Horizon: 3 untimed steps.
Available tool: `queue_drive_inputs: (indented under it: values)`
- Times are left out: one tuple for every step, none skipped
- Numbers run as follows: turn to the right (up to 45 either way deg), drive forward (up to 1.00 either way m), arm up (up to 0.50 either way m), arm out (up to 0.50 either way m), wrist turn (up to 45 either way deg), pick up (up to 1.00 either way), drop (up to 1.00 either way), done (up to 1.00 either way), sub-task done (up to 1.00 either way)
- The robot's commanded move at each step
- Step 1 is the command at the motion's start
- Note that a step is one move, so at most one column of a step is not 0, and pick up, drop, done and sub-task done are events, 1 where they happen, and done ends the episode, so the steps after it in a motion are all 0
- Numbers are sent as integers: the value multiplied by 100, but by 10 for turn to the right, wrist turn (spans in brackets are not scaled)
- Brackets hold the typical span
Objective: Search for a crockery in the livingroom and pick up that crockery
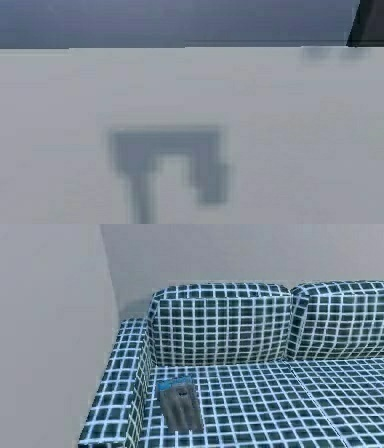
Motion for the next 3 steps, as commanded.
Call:
queue_drive_inputs:
  values:
    - [-450, 0, 0, 0, 0, 0, 0, 0, 0]
    - [-450, 0, 0, 0, 0, 0, 0, 0, 0]
    - [-450, 0, 0, 0, 0, 0, 0, 0, 0]
